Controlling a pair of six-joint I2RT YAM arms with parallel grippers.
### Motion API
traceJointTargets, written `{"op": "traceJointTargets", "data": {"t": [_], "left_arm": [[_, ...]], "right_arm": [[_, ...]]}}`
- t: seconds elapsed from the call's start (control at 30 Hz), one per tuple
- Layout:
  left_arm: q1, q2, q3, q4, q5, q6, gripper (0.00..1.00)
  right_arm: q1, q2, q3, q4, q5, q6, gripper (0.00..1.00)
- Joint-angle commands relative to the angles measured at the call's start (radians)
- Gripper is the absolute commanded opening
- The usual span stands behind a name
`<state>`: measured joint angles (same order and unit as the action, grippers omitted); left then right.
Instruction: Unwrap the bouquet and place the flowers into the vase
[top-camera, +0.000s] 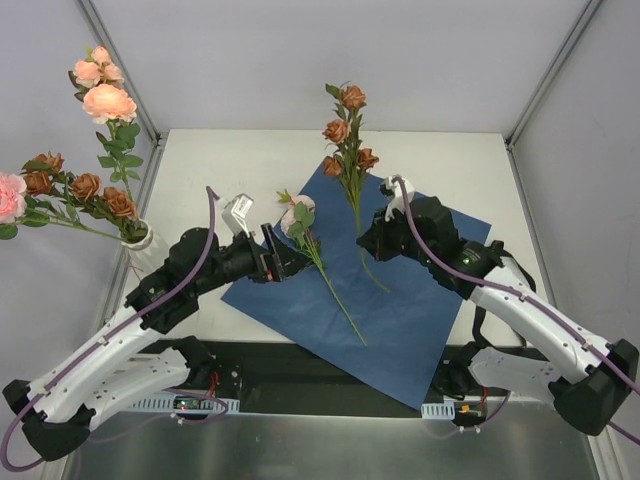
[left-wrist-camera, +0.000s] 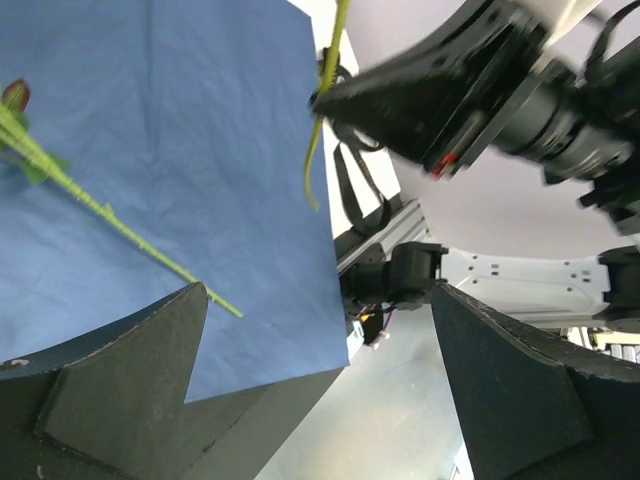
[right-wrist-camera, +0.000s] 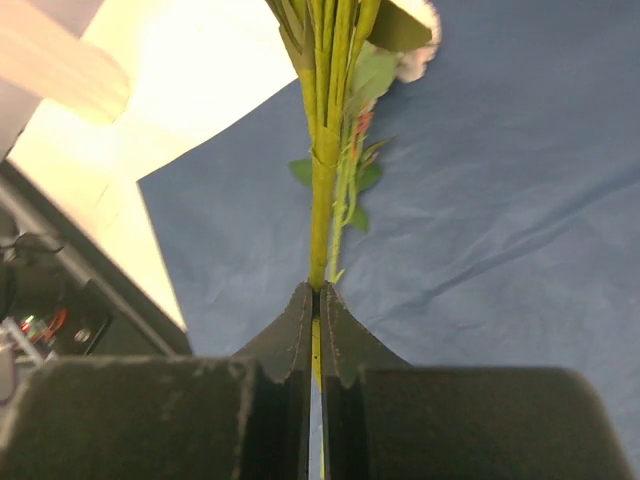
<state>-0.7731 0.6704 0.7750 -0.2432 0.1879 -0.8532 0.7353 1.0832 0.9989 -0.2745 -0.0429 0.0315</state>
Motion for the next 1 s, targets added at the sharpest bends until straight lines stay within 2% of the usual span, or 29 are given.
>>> {"op": "traceJointTargets", "data": {"t": [0.0,0.03,0.23,0.47,0.67,0.8,0.97], "left_arm": [[-0.003,0.08,0.13,0.077,0.036,0.077,0.91],[-0.003,0.112,0.144,0.082,0.041,0.086,0.85],[-0.002,0.239,0.219,0.128,0.088,0.111,0.71],[-0.003,0.267,0.181,0.234,0.127,0.046,0.67],[-0.002,0.253,0.162,0.242,0.116,0.025,0.6],[-0.002,0.25,0.15,0.242,0.116,0.023,0.46],[0.0,0.242,0.145,0.24,0.113,0.029,0.33]], "right_arm": [[0.033,-0.1,-0.058,0.074,-0.143,0.076,0.01],[0.056,-0.112,-0.068,0.08,-0.149,0.08,0.01],[0.192,-0.197,-0.112,0.075,-0.057,0.105,0.01],[0.283,-0.195,-0.118,0.051,0.032,0.139,0.01],[0.34,-0.178,-0.112,0.054,0.072,0.139,0.01],[0.36,-0.172,-0.098,0.052,0.08,0.136,0.01],[0.38,-0.161,-0.083,0.044,0.092,0.131,0.01]]}}
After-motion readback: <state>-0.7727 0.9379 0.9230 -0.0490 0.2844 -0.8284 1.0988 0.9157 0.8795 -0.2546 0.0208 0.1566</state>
